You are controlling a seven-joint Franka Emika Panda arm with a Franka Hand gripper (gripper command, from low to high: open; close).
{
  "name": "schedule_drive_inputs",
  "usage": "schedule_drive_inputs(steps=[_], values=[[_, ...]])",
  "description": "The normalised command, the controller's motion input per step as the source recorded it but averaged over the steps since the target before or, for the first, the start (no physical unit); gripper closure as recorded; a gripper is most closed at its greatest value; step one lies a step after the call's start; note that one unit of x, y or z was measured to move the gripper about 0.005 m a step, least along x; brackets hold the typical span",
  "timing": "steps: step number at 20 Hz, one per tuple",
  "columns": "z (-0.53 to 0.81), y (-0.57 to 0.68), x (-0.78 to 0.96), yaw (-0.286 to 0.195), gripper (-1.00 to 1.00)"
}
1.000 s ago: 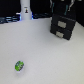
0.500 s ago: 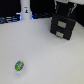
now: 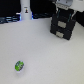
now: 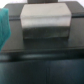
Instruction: Open the kcup holder, insert the kcup into the holder, and close the kcup holder
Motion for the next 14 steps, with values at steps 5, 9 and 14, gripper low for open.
schedule_drive_inputs(steps=[5, 9, 14], values=[[-0.47, 0.07, -0.31, -0.020, -1.00], [-0.44, 0.03, -0.34, -0.014, -1.00], [-0.09, 0.01, -0.14, -0.019, 1.00]])
